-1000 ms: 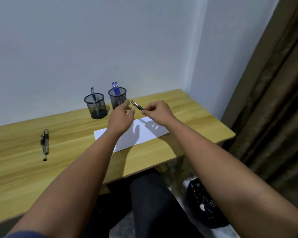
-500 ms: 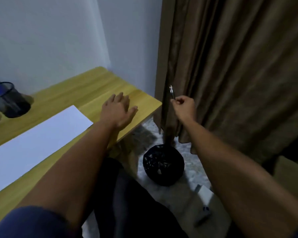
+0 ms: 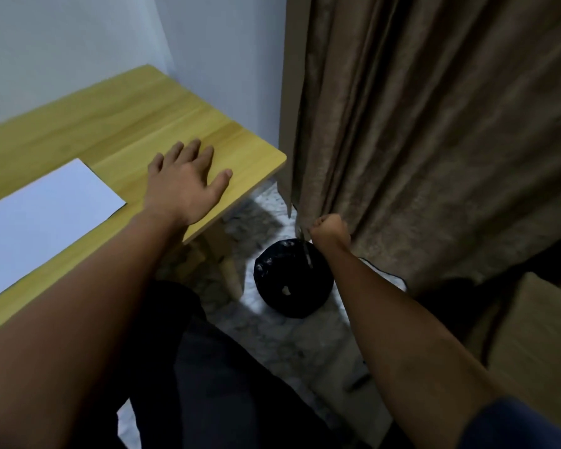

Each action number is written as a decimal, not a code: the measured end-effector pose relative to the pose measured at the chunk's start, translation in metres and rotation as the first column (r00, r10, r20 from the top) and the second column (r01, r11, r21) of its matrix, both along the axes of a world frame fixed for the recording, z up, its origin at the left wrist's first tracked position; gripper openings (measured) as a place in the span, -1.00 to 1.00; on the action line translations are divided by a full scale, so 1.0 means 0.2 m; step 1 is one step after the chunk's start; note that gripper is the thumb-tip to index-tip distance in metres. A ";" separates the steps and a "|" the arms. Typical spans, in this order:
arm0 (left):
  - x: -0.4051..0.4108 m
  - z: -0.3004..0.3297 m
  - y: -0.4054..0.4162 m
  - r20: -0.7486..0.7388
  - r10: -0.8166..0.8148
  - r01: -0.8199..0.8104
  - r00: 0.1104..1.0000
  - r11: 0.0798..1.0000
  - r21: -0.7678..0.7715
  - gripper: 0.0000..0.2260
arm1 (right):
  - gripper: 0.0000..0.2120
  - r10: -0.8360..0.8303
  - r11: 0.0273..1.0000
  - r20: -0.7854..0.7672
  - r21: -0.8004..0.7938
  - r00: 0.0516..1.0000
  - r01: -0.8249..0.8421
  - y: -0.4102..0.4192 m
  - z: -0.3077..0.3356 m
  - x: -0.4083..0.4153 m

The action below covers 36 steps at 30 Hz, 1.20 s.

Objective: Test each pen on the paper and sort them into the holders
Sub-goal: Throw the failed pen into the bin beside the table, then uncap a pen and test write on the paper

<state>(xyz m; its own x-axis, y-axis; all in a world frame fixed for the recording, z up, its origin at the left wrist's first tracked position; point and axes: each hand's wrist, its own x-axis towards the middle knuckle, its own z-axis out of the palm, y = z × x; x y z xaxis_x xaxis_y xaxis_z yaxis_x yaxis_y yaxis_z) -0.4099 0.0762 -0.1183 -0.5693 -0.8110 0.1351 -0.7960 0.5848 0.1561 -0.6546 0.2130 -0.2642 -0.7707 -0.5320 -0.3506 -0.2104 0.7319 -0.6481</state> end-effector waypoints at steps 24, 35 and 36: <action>0.43 0.43 0.00 -0.053 0.112 -0.117 0.992 0.988 -0.104 -0.55 | -0.84 0.500 0.677 -0.470 -0.311 0.727 -0.667 -0.52 1.08 0.66; 1.88 0.55 0.21 -0.087 0.587 -0.593 0.805 0.785 -0.179 -0.72 | -0.86 0.794 0.243 -0.472 -0.330 0.382 -0.912 -0.71 1.29 2.00; 2.01 0.53 0.24 -0.097 0.632 -0.639 0.769 0.753 -0.157 -0.70 | -0.86 0.816 0.196 -0.469 -0.326 0.338 -0.925 -0.71 1.30 2.13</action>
<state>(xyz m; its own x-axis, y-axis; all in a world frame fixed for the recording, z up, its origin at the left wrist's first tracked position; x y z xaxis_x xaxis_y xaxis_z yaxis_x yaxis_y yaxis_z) -0.0089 0.1237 -0.0132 0.0771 -0.9456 0.3159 -0.9897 -0.0343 0.1389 -0.2288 0.0707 -0.0046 0.2928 -0.9238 0.2466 -0.6352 -0.3807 -0.6720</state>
